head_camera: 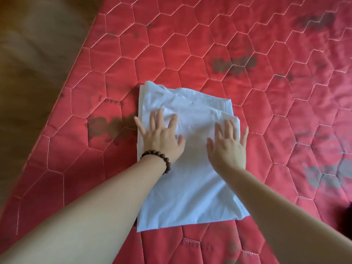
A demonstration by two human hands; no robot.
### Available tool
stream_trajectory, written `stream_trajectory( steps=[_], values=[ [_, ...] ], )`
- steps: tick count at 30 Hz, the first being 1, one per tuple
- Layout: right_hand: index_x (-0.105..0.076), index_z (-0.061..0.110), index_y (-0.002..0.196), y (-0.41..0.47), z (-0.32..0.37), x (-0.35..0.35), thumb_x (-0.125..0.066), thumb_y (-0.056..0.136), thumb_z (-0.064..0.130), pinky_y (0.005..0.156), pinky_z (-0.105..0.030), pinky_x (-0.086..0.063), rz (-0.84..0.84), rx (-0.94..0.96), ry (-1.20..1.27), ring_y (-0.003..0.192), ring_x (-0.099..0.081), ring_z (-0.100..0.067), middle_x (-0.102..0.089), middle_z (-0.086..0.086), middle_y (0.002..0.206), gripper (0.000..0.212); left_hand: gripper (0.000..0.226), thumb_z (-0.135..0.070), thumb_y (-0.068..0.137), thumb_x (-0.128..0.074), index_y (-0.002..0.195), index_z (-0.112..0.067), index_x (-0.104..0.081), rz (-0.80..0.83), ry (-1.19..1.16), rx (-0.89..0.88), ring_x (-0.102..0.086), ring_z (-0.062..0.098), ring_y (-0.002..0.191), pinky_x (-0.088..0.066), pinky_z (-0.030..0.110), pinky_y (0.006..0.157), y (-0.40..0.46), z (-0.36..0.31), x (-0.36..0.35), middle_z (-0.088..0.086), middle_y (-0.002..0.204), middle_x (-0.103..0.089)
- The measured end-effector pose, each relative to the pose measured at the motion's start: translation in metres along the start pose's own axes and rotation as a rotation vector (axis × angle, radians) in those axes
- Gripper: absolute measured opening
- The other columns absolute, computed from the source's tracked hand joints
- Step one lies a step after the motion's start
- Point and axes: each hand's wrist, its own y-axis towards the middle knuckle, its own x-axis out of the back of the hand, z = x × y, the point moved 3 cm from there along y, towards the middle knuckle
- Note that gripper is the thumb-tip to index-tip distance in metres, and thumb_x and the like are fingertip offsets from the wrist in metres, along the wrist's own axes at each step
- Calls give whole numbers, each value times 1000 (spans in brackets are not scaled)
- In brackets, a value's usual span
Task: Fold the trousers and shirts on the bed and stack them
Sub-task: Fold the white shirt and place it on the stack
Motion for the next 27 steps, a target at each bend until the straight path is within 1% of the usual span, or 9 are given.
stream_trajectory(
  steps=[3,6,9,12,14,16,19,22,27],
  values=[
    [-50,3,136,-36,31,-8,-48,89,19,116,-55,-15,19,254,92,140,-33,-32,-44,-17,145,49,51,-27,86,-53,135,-14,-51,-93,-47,-139,-38,36,135,-18,58,115,-38,-21,-10,18,147,-38],
    [-41,12,144,-67,27,-24,-34,96,28,118,-50,-18,111,371,112,144,-26,-21,-36,-4,152,51,56,-34,94,-33,146,-14,-39,-5,6,-224,-25,28,144,-21,53,116,-75,-25,-34,11,155,-32],
    [-30,23,150,-71,-7,-25,-32,98,46,118,-52,-10,140,357,-15,147,-17,-15,-24,6,157,57,63,-47,93,-28,151,-21,-29,27,57,-195,-15,22,148,-14,50,118,-79,-5,-38,4,159,-22],
    [-13,30,153,-75,-44,-22,-18,96,58,117,-56,1,186,196,-102,148,-7,-11,-10,12,159,63,67,-52,91,-23,153,-25,-19,44,95,-141,-6,22,149,-9,50,119,-82,21,-33,0,161,-13],
    [-7,29,153,-79,-60,-16,-14,98,58,115,-58,8,192,69,-103,148,3,-12,-3,12,160,63,69,-53,91,-20,153,-25,-17,32,101,-78,-4,25,149,-2,50,120,-88,33,-25,2,161,-10],
    [-15,20,153,-84,-56,-8,-22,99,50,115,-60,7,120,16,-91,148,2,-18,-6,3,161,62,70,-52,90,-26,152,-21,-21,-5,89,-80,-7,27,149,-2,52,119,-97,31,-19,8,161,-14],
    [-27,15,150,-98,-13,-6,-32,94,44,116,-59,-1,68,200,-48,148,-11,-21,-18,-2,160,63,68,-50,89,-36,151,-23,-27,21,49,-291,-11,28,148,-15,54,117,-121,11,-25,10,160,-16],
    [-27,24,150,-118,7,-22,-32,95,50,117,-54,-9,179,411,-51,147,-17,-17,-17,6,159,61,67,-53,88,-35,150,-28,-26,85,88,-357,-14,29,147,-23,54,115,-134,16,-34,6,159,-18],
    [-11,32,153,-123,-53,-14,-19,96,60,119,-49,-4,236,367,-147,148,-9,-15,-8,12,160,64,71,-63,90,-22,152,-30,-15,142,179,-352,-10,25,148,-17,52,117,-137,52,-31,2,161,-12]
  ],
)
